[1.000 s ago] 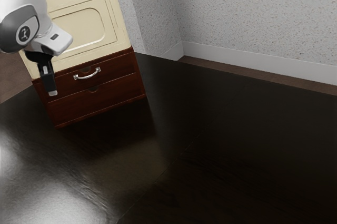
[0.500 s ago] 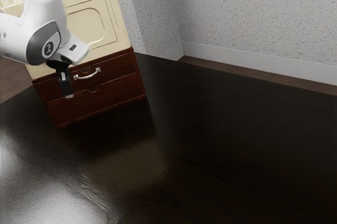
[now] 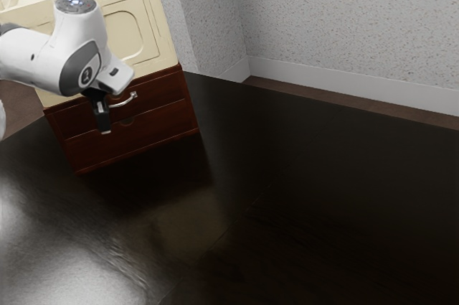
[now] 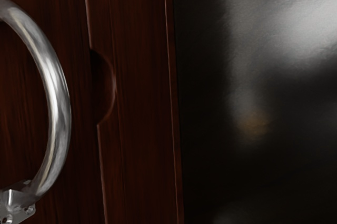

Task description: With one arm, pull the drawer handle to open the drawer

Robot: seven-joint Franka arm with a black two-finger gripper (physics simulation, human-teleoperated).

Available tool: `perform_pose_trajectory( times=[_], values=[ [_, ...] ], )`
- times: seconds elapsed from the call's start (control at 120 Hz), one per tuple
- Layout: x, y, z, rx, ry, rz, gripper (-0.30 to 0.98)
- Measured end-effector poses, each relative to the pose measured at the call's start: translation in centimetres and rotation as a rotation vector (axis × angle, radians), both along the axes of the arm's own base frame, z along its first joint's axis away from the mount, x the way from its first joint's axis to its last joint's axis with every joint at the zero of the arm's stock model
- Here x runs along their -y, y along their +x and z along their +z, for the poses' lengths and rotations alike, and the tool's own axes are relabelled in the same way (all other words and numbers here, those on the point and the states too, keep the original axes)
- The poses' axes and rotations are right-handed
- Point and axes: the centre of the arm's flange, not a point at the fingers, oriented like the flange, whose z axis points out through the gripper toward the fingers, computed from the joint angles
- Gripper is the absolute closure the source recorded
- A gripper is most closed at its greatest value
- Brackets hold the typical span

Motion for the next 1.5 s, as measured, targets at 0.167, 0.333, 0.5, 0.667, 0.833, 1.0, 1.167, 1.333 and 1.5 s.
perform_pose_trajectory(
  times=[0.167,0.333,0.5,0.667,0.833,1.0,1.167,1.333,1.5],
  values=[
    [0.3,1.6,-0.5,0.015,0.003,-0.016,0.00],
    [0.3,2.7,-1.9,0.010,0.004,-0.027,0.00],
    [0.4,3.7,-2.4,0.020,0.009,-0.035,0.00],
    [0.9,4.4,-3.1,0.023,-0.004,-0.045,0.00],
    [1.0,4.5,-3.4,0.023,-0.009,-0.048,0.00],
    [1.4,3.4,-2.2,0.038,-0.021,-0.050,0.03],
    [1.6,2.6,-2.8,0.023,-0.037,-0.049,0.00],
    [2.4,1.2,-1.9,0.022,-0.059,-0.056,0.01],
    [3.4,0.1,-1.8,0.008,-0.079,-0.070,0.00]
  ],
)
